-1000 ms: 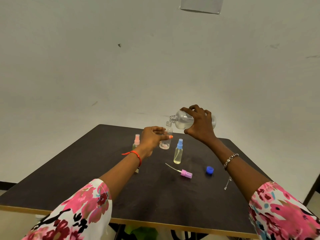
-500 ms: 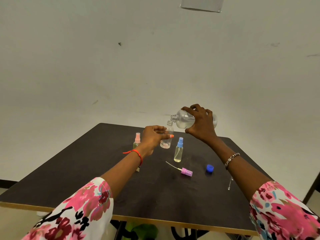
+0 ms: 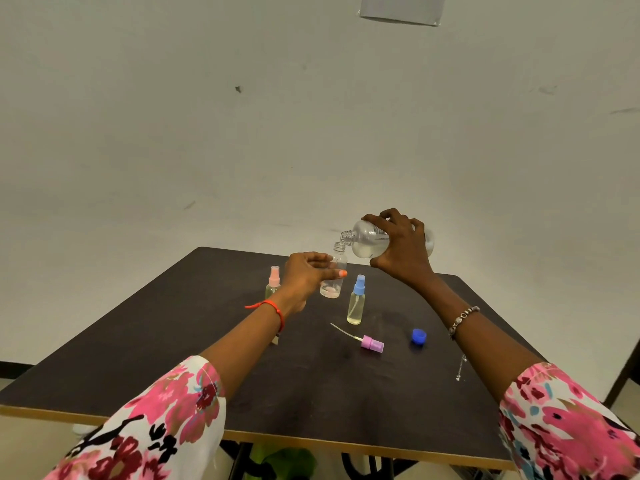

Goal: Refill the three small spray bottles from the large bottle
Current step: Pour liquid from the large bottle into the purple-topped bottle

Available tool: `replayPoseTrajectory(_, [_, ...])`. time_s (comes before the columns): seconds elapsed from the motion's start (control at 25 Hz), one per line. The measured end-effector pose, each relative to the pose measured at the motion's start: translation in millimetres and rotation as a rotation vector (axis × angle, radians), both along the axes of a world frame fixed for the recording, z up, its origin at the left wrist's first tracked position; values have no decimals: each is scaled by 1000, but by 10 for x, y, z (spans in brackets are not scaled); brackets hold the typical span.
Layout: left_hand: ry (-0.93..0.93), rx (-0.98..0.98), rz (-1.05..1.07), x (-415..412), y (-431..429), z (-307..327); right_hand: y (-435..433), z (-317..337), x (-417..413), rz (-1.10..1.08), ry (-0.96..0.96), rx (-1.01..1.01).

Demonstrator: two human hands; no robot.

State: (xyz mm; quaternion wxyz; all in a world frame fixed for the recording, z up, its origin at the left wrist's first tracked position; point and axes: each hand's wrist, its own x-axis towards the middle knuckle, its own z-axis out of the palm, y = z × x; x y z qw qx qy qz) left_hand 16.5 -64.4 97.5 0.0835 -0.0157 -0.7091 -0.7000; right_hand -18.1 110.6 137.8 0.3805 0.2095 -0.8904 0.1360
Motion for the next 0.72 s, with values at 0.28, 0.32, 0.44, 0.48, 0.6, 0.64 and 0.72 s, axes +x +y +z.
replayPoseTrajectory(0.28, [-5, 1, 4, -1, 18, -7, 12, -2, 7, 1, 2, 4])
replayPoseTrajectory(0.32, [-5, 1, 5, -3, 19, -13, 12, -5, 9, 0, 0, 5])
replayPoseTrajectory(0.44, [-7, -10, 8, -14, 18, -27, 16, -9, 14, -1, 2, 3])
replayPoseTrajectory(0.48, [-7, -11, 8, -16, 17, -30, 17, -10, 15, 0, 3, 2])
replayPoseTrajectory(0.6, [-6, -8, 3, -17, 15, -30, 15, -12, 17, 1, 7, 4])
replayPoseTrajectory(0.64, [-7, -10, 5, -15, 15, -30, 14, -12, 20, 0, 4, 5])
replayPoseTrajectory(0.72, [-9, -8, 7, -7, 16, -24, 12, -10, 26, 1, 0, 7])
